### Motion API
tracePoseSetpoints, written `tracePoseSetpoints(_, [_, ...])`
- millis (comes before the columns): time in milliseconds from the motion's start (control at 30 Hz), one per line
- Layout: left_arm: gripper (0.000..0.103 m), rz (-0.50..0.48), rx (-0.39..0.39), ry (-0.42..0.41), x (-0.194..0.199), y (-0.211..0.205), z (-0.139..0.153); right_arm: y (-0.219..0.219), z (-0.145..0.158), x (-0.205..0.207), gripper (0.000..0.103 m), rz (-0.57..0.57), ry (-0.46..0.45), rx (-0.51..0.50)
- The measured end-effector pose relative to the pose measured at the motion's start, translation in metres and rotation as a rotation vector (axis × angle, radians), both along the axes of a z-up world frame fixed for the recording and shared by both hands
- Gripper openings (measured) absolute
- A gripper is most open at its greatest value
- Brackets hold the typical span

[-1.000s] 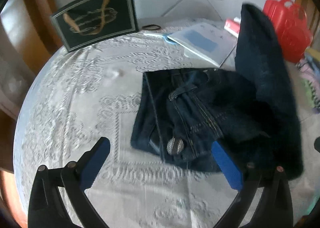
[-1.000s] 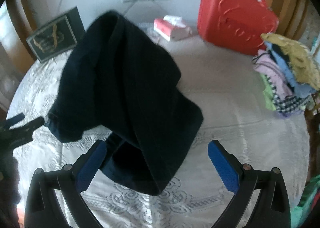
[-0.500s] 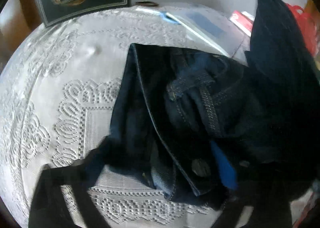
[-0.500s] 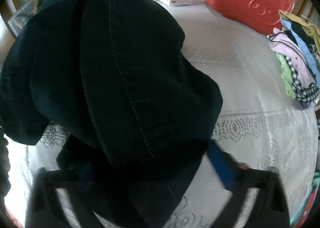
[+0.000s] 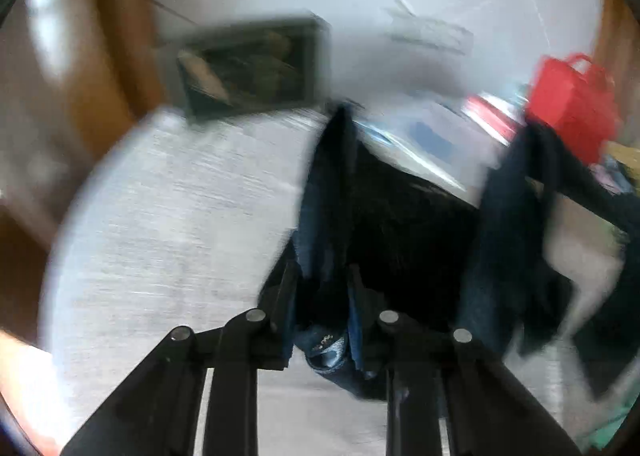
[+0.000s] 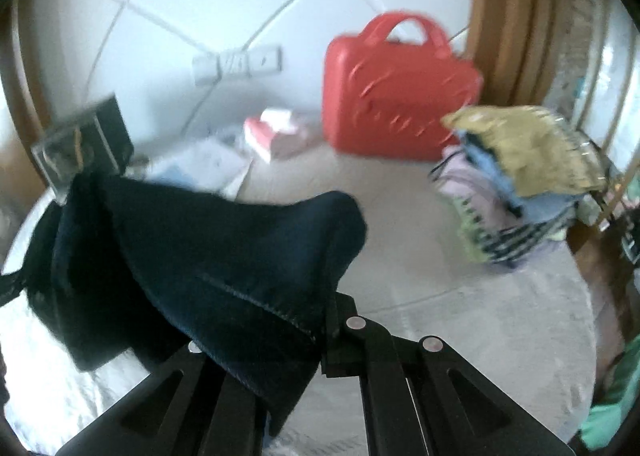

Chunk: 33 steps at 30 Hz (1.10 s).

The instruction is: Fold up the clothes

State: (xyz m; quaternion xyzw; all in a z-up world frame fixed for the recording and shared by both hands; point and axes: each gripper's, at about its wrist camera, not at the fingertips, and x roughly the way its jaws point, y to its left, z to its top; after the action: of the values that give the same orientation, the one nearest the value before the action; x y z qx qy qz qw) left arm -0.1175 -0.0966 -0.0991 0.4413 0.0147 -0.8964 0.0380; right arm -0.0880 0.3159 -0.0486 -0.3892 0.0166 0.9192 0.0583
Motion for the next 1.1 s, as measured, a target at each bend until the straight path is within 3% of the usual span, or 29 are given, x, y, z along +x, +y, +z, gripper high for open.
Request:
tracePoseSetpoints(67, [0.021,0.063,0.042,-0.003,0.022,-0.033,0.018,0.003,0.015,0.011,0.003,-0.011,0.018,0.008])
tracePoseSetpoints(167, [0.021,0.146,-0.052,0.019,0.036,-0.063,0.024,0.01,0.01,0.016,0.007,-0.016,-0.035,0.002])
tracePoseSetpoints(200, [0.021,0.165,-0.061,0.012,0.041,-0.071,0.022,0.011,0.003,0.016,0.015,-0.021,-0.071,-0.001])
tracePoseSetpoints(267, [0.021,0.186,-0.017,-0.024,0.047,-0.083,0.018,0.012,-0.017,0.017,0.042,-0.033,-0.146,-0.011])
tracePoseSetpoints(300, [0.024,0.181,0.002,-0.044,0.049,-0.086,0.014,0.013,-0.027,0.019,0.065,-0.035,-0.178,-0.022])
tracePoseSetpoints(333, [0.029,0.176,0.019,-0.064,0.05,-0.088,0.011,0.015,-0.038,0.021,0.077,-0.038,-0.209,-0.034])
tracePoseSetpoints(367, [0.044,0.17,0.025,-0.07,0.051,-0.088,0.006,0.017,-0.048,0.022,0.08,-0.04,-0.24,-0.045])
tracePoseSetpoints(400, [0.065,0.165,0.029,-0.087,0.05,-0.086,0.0,0.018,-0.058,0.024,0.08,-0.043,-0.272,-0.057])
tracePoseSetpoints(467, [0.087,0.156,0.043,-0.109,0.05,-0.084,-0.009,0.022,-0.072,0.03,0.081,-0.048,-0.309,-0.08])
tracePoseSetpoints(700, [0.088,0.143,0.071,-0.187,0.035,-0.066,-0.043,0.047,-0.096,0.055,0.083,-0.092,-0.374,-0.137])
tracePoseSetpoints(1000, [0.088,0.127,0.022,-0.241,-0.012,-0.059,-0.068,0.078,-0.119,0.068,0.083,-0.121,-0.409,-0.202])
tracePoseSetpoints(1100, [0.088,0.105,-0.002,-0.256,-0.039,-0.059,-0.075,0.075,-0.115,0.068,0.075,-0.126,-0.393,-0.256])
